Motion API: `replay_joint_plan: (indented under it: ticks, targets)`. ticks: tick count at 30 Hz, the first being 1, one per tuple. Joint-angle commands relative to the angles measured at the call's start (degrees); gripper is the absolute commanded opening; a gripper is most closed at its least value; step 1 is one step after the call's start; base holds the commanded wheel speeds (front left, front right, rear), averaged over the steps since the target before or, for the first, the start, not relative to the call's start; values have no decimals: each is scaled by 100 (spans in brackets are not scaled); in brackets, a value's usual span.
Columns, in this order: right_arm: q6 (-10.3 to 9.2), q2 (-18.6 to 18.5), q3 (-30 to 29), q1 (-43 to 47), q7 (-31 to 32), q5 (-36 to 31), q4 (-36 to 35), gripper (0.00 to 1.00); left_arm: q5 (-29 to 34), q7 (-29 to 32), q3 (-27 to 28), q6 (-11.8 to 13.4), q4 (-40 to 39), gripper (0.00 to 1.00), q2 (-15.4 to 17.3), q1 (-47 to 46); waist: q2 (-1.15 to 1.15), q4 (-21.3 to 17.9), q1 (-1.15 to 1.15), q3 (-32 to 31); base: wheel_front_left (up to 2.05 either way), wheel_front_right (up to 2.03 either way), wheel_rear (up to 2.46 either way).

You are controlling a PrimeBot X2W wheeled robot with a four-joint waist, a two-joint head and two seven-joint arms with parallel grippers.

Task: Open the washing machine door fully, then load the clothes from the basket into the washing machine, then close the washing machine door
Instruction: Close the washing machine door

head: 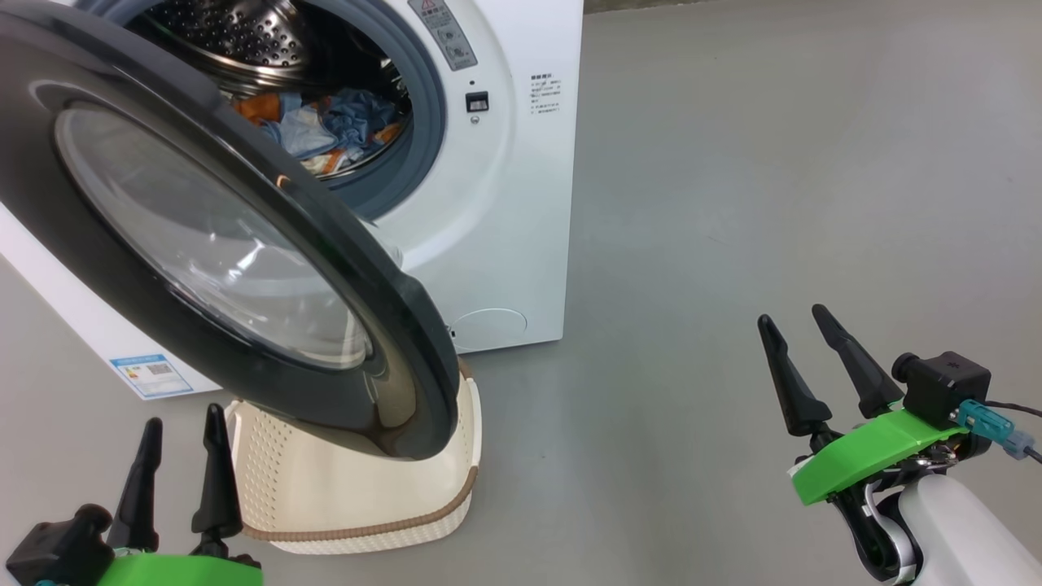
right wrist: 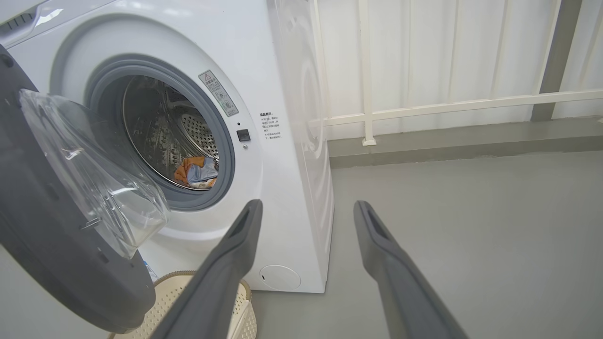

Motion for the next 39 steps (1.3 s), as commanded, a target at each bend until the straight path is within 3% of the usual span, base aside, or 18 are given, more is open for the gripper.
replay_joint_plan:
  ticks: [1,12,13,14,15,16,17,18,28,39]
  targets:
    - [26,-67,108,0,-70,-40,-111,100,52,-62,159,37,-148,100,104,-108,0,2,0,-6,0,0,0]
    - [26,-89,97,34,-70,-16,-126,100,11,-64,114,89,-222,100,83,-38,0,91,0,-4,0,0,0]
    - [26,-94,91,32,-70,-6,-126,94,8,-64,108,90,-230,100,83,-38,0,119,0,4,0,0,0]
    - [26,-102,78,27,-70,2,-128,61,7,-63,98,91,-234,100,81,-46,0,162,0,14,0,0,0]
    - [26,-110,62,16,-70,10,-133,40,6,-63,90,93,-240,100,80,-54,0,208,0,25,0,0,0]
    - [26,-118,50,0,-70,17,-147,9,6,-63,82,99,-244,100,78,-62,0,260,0,35,0,0,0]
    - [26,-118,50,0,-70,17,-147,9,6,-63,82,99,-244,100,78,-62,0,260,0,35,0,0,0]
    - [26,-124,41,-19,-70,26,-163,0,6,-64,78,108,-250,100,75,-67,0,317,0,47,0,0,0]
    - [26,-86,89,-406,-70,89,-418,0,-17,-62,-18,131,-264,100,32,-45,0,1095,0,131,0,0,0]
    - [26,96,333,-796,-70,608,-1342,0,-65,-67,-172,94,-132,100,-16,-66,0,1811,0,51,0,0,0]
